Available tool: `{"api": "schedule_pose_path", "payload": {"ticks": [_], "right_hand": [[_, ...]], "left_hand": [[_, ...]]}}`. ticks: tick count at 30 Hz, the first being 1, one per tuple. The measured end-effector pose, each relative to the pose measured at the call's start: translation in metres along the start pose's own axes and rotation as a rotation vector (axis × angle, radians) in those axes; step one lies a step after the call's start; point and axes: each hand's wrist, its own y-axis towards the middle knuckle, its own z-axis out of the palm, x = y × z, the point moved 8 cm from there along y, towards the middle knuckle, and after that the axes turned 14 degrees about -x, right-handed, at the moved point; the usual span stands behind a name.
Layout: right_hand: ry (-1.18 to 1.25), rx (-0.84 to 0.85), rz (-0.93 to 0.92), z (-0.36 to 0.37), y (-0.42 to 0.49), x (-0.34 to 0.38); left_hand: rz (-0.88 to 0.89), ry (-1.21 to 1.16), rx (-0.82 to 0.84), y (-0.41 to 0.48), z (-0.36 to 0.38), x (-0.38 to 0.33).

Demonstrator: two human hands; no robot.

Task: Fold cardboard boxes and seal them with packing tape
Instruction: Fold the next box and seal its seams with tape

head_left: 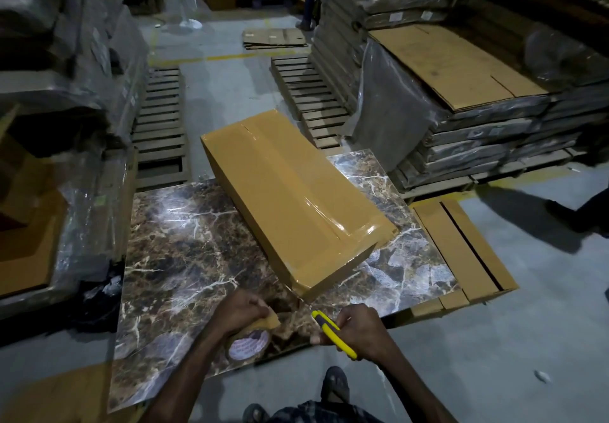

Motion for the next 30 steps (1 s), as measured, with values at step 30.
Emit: {"api": "schedule_pose_path", "payload": {"ticks": [30], "right_hand": [[-0.106,-0.515,0.300,-0.109,0.131,-0.223]], "left_hand": [[0.001,-0.078,-0.038,-0.041,0.070,-0.077]]}}
